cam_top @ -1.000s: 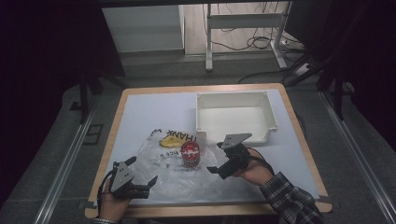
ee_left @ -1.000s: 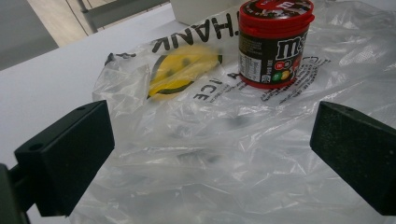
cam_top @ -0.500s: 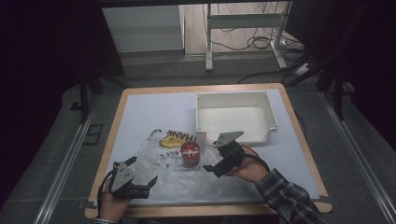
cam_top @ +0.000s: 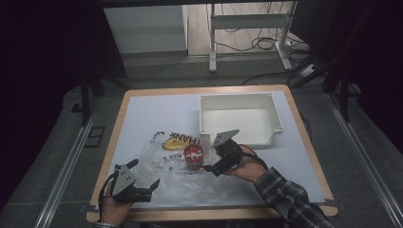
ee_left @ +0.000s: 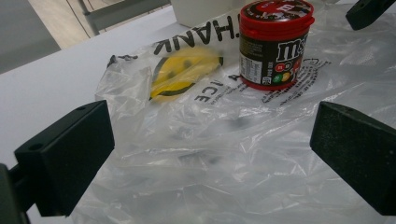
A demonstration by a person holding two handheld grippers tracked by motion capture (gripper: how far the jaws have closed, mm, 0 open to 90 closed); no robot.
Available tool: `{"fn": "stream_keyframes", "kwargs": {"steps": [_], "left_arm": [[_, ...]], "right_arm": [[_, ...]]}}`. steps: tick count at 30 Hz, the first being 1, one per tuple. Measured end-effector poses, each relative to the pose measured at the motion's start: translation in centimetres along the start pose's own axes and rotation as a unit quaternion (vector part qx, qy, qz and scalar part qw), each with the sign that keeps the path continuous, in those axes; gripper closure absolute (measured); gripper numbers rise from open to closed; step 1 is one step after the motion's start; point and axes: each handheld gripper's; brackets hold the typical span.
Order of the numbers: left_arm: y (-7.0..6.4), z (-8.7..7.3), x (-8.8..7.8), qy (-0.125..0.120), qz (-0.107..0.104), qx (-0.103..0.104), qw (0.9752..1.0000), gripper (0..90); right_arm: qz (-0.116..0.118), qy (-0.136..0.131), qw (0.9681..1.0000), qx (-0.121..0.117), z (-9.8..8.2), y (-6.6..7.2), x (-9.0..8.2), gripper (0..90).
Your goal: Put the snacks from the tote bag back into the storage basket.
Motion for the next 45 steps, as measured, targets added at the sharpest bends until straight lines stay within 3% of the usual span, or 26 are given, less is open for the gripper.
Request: {"fn": "stream_keyframes", "kwargs": {"steps": [24, 32, 45], "left_arm": [[-0.1, 0.0, -0.1, -0.002, 0.000, 0.001, 1.0000, 0.0], [-0.1, 0.0, -0.1, -0.002, 0.000, 0.002, 1.0000, 0.0], [-0.1, 0.0, 0.0, -0.001, -0.001, 0.003, 1.0000, 0.0]], "right_arm": [[0.019, 0.052, 0.9982, -0.022, 1.7, 0.5, 4.0, 12.1], [0.020, 0.080, 0.9956, -0.044, 2.4, 0.9, 5.8, 13.8], [0.029, 0.121, 0.9906, -0.057, 3.3, 0.8, 7.6, 19.6]]}}
Point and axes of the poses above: each handheld gripper's, and its own axes: x roughly forward along the jaws, z roughly out of its top, y roughly to its left, and after that the axes turned 14 degrees about -y, right-handed
